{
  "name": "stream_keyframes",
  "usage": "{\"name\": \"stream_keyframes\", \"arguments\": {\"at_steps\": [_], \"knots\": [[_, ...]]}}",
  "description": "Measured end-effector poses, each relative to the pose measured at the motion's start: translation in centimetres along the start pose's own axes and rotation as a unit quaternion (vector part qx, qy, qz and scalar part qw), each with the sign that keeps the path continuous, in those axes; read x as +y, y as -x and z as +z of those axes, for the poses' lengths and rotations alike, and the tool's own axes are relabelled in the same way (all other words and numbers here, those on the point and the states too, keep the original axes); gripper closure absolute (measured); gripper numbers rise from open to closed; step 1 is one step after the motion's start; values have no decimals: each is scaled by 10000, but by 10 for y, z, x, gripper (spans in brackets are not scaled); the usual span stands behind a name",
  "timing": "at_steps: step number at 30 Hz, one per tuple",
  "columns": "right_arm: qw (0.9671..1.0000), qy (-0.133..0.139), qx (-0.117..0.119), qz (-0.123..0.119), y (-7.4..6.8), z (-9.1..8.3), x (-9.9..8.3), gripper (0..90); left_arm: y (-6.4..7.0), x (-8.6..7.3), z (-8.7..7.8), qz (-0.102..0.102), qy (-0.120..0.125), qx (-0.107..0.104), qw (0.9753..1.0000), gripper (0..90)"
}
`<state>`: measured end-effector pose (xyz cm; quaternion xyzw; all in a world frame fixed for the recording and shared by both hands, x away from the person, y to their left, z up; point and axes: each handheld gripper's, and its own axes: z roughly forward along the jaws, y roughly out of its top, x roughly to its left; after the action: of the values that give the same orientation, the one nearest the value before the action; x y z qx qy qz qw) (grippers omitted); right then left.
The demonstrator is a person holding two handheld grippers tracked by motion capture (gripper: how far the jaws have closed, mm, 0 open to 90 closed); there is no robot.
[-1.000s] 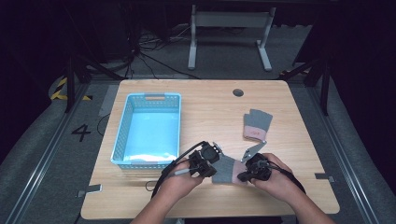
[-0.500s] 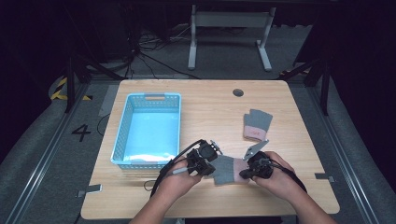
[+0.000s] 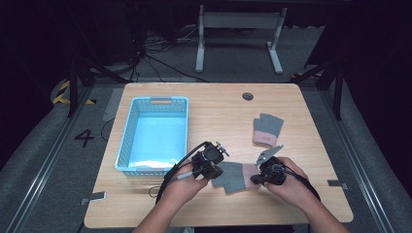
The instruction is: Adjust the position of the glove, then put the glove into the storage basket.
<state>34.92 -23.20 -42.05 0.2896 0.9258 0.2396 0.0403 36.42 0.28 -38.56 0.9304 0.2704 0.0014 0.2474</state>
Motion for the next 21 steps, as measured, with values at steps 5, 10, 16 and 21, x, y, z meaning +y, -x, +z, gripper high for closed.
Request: {"name": "stream_keyframes", "arguments": {"at_steps": [5,10,16,21], "knots": [[9997,227,19,25,0,-8,0,900,-2,-1,-7,-75,245,120,9996,802],[9994,313,-56,126,5,-16,-2,900,-4,-4,-15,-224,545,176,9981,781],[9990,368,-112,227,11,-21,-3,900,-8,-6,-19,-277,614,158,9976,774],[9984,472,-167,273,16,-25,-4,900,-7,-6,-19,-284,618,151,9976,761]]}}
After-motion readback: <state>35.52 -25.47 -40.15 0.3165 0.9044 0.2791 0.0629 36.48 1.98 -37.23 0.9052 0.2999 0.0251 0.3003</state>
